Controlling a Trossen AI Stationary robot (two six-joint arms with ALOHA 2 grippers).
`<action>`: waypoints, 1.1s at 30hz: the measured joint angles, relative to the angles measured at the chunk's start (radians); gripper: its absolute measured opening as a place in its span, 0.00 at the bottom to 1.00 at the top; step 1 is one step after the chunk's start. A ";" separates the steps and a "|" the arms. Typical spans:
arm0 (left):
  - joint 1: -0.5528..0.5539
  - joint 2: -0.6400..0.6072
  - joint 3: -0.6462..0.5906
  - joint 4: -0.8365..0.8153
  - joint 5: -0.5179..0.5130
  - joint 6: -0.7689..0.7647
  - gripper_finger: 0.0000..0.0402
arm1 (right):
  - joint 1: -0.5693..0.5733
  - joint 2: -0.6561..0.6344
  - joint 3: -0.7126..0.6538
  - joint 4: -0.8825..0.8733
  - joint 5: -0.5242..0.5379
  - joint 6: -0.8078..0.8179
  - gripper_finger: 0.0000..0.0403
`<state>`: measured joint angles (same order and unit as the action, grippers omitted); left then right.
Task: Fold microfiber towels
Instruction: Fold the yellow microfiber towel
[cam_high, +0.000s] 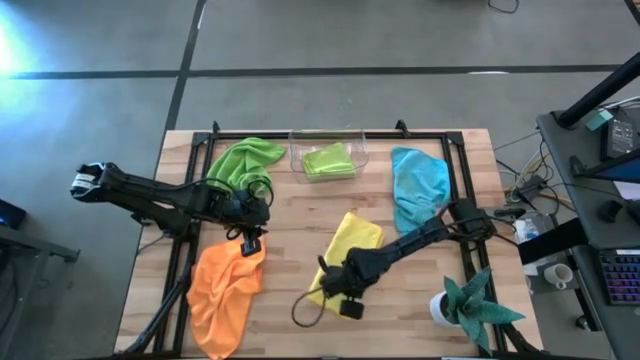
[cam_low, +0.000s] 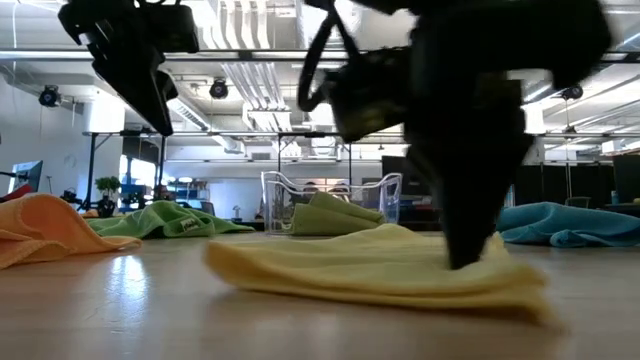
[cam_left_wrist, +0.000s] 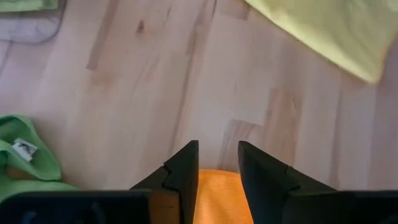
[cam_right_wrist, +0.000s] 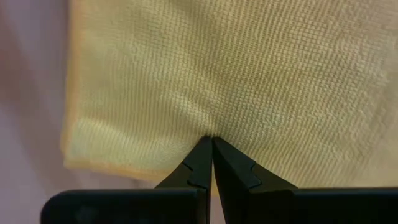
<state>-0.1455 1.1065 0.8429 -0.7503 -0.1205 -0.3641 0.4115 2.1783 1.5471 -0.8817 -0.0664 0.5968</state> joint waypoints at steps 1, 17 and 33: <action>0.000 0.000 0.000 0.001 0.011 0.000 0.24 | 0.006 -0.002 0.000 -0.022 0.027 -0.005 0.03; 0.000 0.068 0.000 0.001 0.045 -0.042 0.24 | 0.038 -0.127 -0.012 -0.114 0.198 0.022 0.03; -0.025 0.151 0.000 0.127 0.093 0.030 0.48 | 0.204 -0.286 -0.066 -0.106 0.201 0.402 0.03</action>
<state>-0.1702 1.2572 0.8433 -0.6234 -0.0276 -0.3341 0.6155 1.8927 1.4812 -0.9882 0.1348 0.9986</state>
